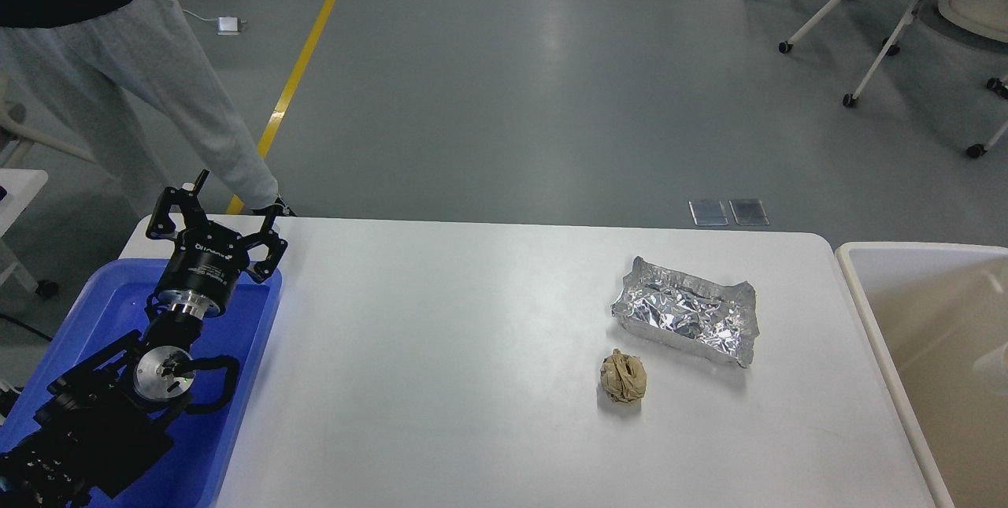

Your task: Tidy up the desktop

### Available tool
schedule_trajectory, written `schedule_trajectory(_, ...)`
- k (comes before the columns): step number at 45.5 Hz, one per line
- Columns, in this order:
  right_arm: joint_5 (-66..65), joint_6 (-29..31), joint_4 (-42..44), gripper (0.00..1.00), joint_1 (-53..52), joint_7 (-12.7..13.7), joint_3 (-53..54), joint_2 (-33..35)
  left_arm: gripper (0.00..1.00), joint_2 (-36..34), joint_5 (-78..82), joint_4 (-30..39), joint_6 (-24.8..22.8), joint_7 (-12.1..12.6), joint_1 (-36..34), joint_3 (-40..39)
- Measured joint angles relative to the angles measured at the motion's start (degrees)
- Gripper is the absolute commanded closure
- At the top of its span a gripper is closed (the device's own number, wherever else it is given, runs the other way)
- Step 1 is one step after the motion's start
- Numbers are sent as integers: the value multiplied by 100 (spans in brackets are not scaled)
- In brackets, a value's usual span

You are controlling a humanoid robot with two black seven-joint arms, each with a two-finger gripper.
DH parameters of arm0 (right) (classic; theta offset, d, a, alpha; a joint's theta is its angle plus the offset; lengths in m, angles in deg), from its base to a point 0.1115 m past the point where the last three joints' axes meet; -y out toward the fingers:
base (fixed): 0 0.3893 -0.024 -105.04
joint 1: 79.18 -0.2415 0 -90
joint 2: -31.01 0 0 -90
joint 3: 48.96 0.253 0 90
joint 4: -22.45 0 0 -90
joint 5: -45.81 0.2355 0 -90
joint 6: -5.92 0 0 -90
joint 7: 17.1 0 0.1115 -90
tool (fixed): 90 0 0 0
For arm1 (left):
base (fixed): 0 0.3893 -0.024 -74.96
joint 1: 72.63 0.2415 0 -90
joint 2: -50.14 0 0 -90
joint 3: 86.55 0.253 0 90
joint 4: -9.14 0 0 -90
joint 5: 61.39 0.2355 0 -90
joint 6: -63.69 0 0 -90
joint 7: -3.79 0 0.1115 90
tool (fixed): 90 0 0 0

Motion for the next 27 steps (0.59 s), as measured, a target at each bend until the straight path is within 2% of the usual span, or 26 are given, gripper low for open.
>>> schedule_trajectory(4, 31, -46, 14, 100, 16, 30, -6, -25, 0, 0, 0, 0, 0, 0, 0, 0)
schedule_trajectory(10, 81, -139, 36, 78, 41, 122, -16, -71, 0, 0, 0, 0, 0, 0, 0, 0)
schedule_trajectory(11, 88, -156, 38, 71, 45, 142, -19, -78, 0, 0, 0, 0, 0, 0, 0, 0)
schedule_trajectory(15, 105, -196, 42, 30, 54, 191, -20, -94, 0, 0, 0, 0, 0, 0, 0, 0)
schedule_trajectory(16, 107, -203, 44, 11, 55, 200, -18, -97, 0, 0, 0, 0, 0, 0, 0, 0)
schedule_trajectory(17, 110, -207, 45, 0, 56, 207, -13, -98, 0, 0, 0, 0, 0, 0, 0, 0)
schedule_trajectory(27, 177, -213, 46, 0, 62, 262, 28, -110, 0, 0, 0, 0, 0, 0, 0, 0)
